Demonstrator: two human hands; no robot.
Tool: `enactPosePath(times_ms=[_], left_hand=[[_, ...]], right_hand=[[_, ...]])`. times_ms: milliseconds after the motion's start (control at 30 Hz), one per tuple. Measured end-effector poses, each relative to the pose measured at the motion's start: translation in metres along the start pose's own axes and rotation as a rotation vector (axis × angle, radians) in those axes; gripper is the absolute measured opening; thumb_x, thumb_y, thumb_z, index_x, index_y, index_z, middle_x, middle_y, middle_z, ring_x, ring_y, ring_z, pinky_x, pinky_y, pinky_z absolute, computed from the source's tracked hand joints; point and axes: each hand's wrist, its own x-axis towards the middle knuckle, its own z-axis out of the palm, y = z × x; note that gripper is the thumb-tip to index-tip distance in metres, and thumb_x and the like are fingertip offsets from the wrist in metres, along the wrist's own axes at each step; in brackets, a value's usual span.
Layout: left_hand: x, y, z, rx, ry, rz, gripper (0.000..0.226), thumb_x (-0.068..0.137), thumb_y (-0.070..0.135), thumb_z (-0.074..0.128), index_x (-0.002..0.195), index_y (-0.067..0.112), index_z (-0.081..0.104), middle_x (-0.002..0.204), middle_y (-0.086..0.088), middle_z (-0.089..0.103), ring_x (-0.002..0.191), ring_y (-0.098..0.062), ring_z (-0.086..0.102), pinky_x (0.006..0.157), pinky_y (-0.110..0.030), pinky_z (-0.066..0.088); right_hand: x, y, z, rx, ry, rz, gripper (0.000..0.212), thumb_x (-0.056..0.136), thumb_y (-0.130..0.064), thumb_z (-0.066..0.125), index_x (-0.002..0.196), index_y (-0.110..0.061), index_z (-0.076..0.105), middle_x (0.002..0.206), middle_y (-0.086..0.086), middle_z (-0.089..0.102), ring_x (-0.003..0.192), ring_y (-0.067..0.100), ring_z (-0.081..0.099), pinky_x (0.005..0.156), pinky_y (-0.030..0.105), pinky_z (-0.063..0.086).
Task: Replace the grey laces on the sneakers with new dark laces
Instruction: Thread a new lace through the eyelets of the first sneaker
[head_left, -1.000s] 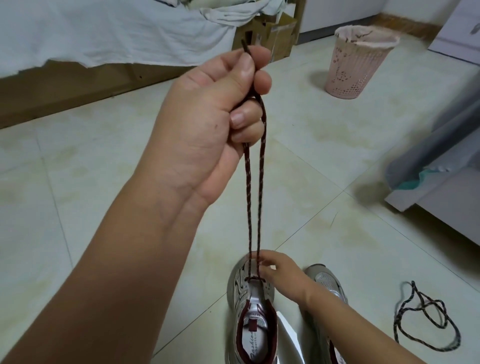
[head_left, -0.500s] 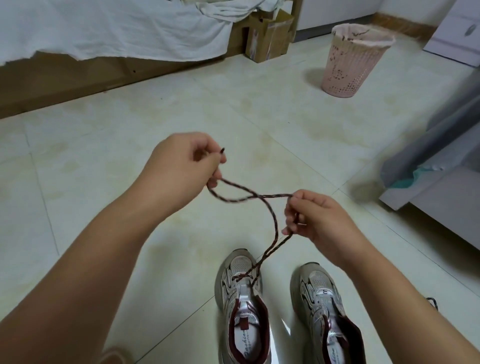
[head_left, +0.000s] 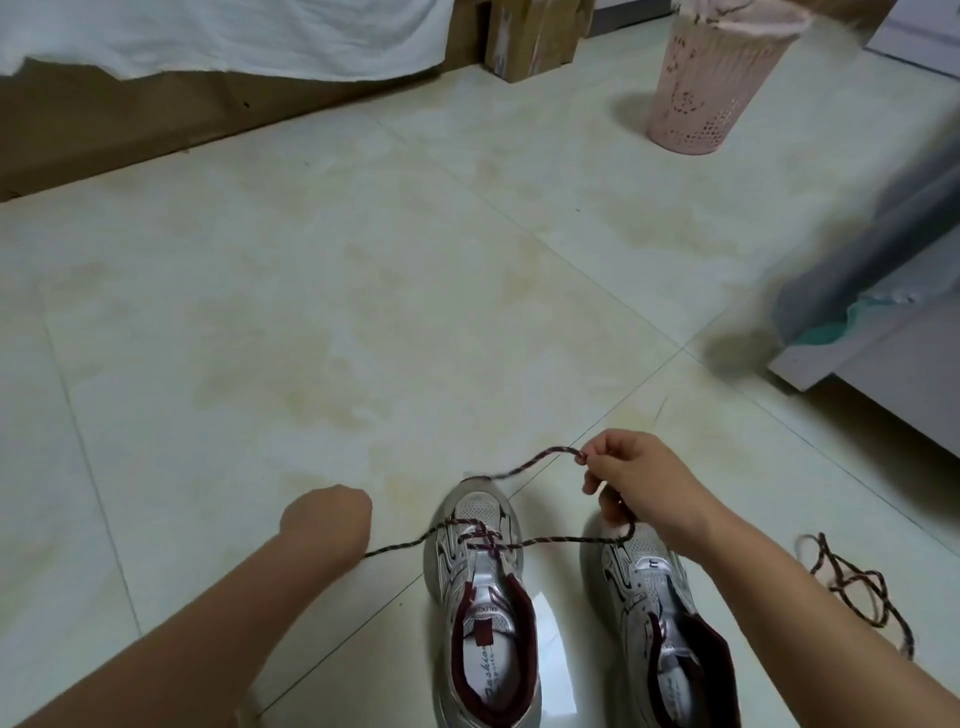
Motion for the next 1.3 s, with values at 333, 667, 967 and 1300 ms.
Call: enactPosePath(times_ms=[333,667,967,1300], left_hand=[[-0.013,0.089,-0.024,-1.735,-0.45,0.29,0.02,0.098,0.025,0.04,0.102,0.015,0.057,0.085,-0.005,0.063,0.069,-0.014,0.058,0.063,-0.022,0.049],[-0.008,0.115,-0.03,-1.367,-0.013,0.403,0.031,0.077,0.001,0.065,0.081,0.017,0.039,0.064,-0.007,0.063,0.05,-0.013,0.053,0.054,-0.023,0.044],[0.002,0.112,-0.014,-1.164,0.183,0.342,0.039,0.066,0.009,0.076,0.068,0.022,0.038,0.063,0.003,0.061,0.056,-0.011,0.053,0.06,-0.027,0.048],[0.001,0.094,0.013,-0.89,0.319,0.374,0.023,0.079,0.015,0.066,0.064,0.028,0.053,0.063,0.013,0.05,0.064,-0.001,0.048,0.062,-0.013,0.034]], right_hand=[[0.007,0.024,0.018,-0.213,-0.15,-0.083,0.02,0.09,-0.002,0.048,0.075,-0.013,0.056,0.067,0.002,0.055,0.051,0.012,0.047,0.048,0.022,0.043],[0.018,0.021,0.025,0.389,-0.206,0.143,0.03,0.095,-0.023,0.049,0.098,0.005,0.06,0.082,0.015,0.062,0.072,0.024,0.059,0.063,0.034,0.049],[0.025,0.022,0.049,0.338,-0.102,0.059,0.015,0.088,0.0,0.057,0.074,0.0,0.062,0.053,0.005,0.061,0.044,0.014,0.057,0.044,0.022,0.044],[0.044,0.045,0.031,0.319,-0.003,0.219,0.027,0.09,0.013,0.037,0.092,-0.004,0.058,0.056,0.006,0.049,0.046,0.014,0.048,0.052,0.023,0.046]])
